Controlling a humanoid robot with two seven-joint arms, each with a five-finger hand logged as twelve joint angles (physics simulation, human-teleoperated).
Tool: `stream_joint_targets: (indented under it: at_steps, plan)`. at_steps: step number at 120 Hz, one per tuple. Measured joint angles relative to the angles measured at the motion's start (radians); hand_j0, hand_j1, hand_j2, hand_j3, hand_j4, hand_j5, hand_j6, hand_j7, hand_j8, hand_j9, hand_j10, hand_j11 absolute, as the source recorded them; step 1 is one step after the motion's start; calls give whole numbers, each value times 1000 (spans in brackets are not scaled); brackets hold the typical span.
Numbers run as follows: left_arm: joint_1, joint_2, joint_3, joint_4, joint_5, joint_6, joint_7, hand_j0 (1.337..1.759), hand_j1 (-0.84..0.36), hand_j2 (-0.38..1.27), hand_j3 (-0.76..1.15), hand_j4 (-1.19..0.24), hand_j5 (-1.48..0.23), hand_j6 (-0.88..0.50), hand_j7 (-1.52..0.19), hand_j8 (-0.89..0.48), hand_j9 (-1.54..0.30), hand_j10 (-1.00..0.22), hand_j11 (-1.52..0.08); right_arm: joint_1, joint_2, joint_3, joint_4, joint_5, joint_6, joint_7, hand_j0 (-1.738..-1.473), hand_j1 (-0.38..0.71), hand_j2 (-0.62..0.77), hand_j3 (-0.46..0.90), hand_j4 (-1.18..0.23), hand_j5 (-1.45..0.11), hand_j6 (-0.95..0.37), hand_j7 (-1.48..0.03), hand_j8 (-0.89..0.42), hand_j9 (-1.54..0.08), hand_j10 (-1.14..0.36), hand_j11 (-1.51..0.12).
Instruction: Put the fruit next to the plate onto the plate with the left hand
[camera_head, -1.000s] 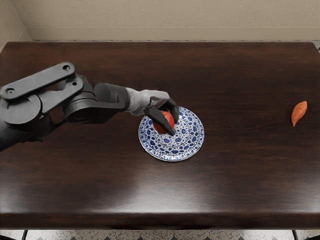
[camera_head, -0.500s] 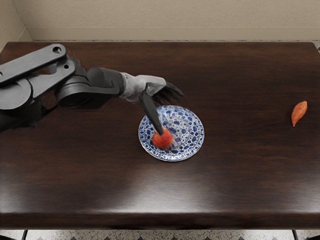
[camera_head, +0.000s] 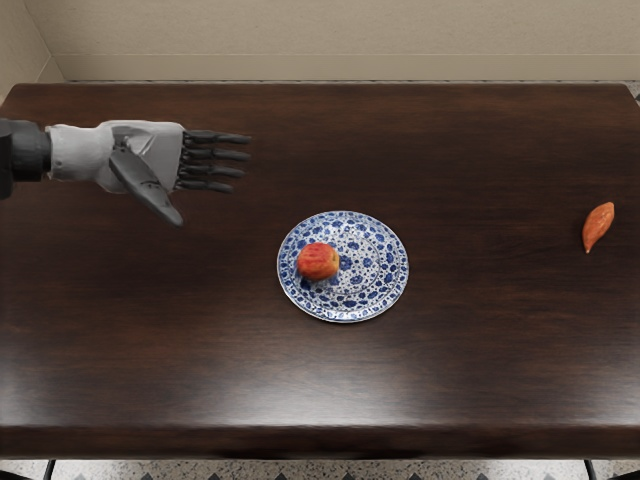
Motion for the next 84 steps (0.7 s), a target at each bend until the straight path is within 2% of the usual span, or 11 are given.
stream_joint_targets:
  at_steps: [6, 12, 25, 36, 45, 64, 84]
  plan:
    - [72, 36, -1, 12, -64, -1, 0, 1658, 323, 8, 0, -24, -32, -20, -32, -17, -32, -19, -32, 0, 0, 0, 0, 0, 0, 0, -1658, -335, -2, 0, -12, -15, -12, -15, -12, -15, -12, -15]
    - [94, 76, -1, 21, -125, -2, 0, 1658, 328, 7, 0, -19, -26, -16, -27, -14, -26, -15, -27, 0, 0, 0, 0, 0, 0, 0, -1658, -335, -2, 0, -12, -15, -12, -15, -12, -15, -11, -15]
    - [109, 107, -1, 41, -207, -3, 0, 1658, 335, 4, 0, -12, -17, -10, -17, -8, -17, -10, -17, 0, 0, 0, 0, 0, 0, 0, -1658, -335, -2, 0, -12, -15, -12, -15, -12, -15, -11, -15]
    - [109, 120, -2, 87, -239, -4, 0, 1658, 339, 3, 0, -8, -12, -6, -12, -5, -12, -6, -12, 0, 0, 0, 0, 0, 0, 0, -1658, -335, -2, 0, -12, -15, -12, -15, -12, -15, -11, -15]
    - [107, 137, -2, 145, -250, -4, 0, 1658, 341, 2, 0, -5, -9, -4, -9, -3, -9, -4, -9, 0, 0, 0, 0, 0, 0, 0, -1658, -335, -2, 0, -12, -15, -12, -15, -12, -15, -12, -15]
    - [110, 180, -2, 223, -257, -4, 0, 1658, 344, 1, 0, -2, -6, -1, -6, -1, -6, -2, -6, 0, 0, 0, 0, 0, 0, 0, -1658, -335, -2, 0, -12, -15, -12, -15, -12, -15, -12, -15]
    - [112, 188, 0, 263, -257, -4, 0, 1658, 345, 0, 0, 0, -4, 1, -4, 1, -4, 0, -4, 0, 0, 0, 0, 0, 0, 0, -1658, -335, -2, 0, -12, -15, -12, -15, -12, -15, -12, -15]
